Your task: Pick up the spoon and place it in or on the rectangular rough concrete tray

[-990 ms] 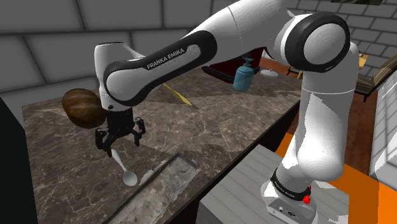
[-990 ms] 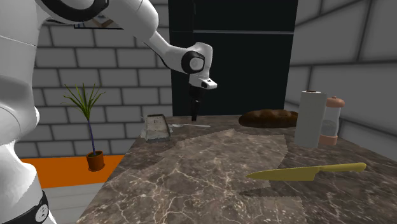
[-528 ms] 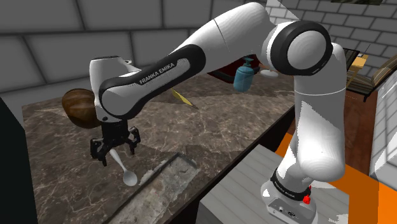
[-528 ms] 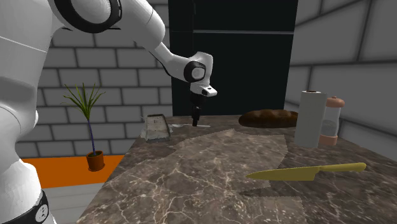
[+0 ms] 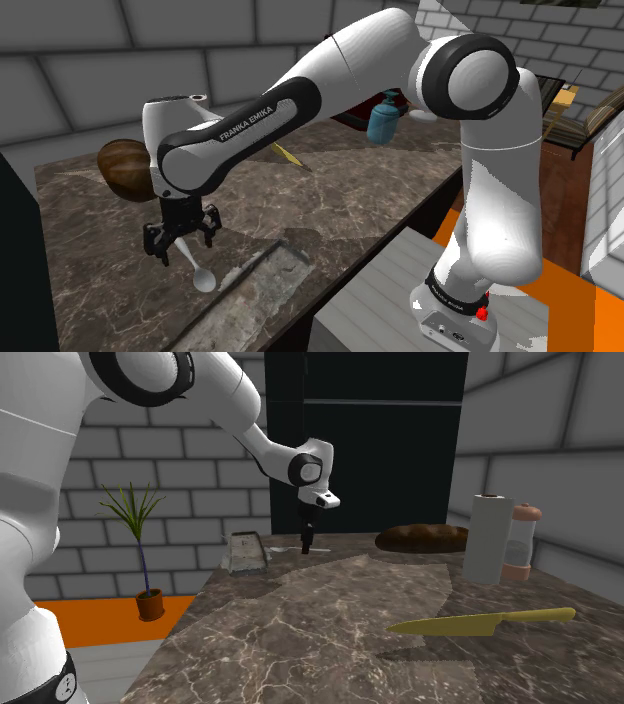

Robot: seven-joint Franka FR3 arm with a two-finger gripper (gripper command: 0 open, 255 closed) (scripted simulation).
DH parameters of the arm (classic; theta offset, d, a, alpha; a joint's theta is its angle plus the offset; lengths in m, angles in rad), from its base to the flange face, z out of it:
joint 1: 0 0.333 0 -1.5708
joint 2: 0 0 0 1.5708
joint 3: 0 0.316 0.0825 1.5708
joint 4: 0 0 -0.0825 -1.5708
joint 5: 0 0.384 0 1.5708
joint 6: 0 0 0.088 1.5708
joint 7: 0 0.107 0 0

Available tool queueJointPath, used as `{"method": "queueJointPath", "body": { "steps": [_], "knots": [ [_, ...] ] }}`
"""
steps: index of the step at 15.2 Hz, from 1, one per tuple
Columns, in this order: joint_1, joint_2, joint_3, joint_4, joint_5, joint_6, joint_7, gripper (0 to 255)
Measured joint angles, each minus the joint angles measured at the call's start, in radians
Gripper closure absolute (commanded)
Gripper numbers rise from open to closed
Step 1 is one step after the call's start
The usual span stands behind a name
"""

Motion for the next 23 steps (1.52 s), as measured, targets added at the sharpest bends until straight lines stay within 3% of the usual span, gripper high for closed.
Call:
{"method": "queueJointPath", "body": {
  "steps": [1,12,23],
  "knots": [
    [0.000,0.000,0.000,0.000,0.000,0.000,0.000,255],
    [-0.001,-0.004,0.000,0.003,0.001,-0.006,0.000,255],
    [-0.011,-0.070,0.013,0.054,0.023,-0.119,0.005,255]
  ]
}}
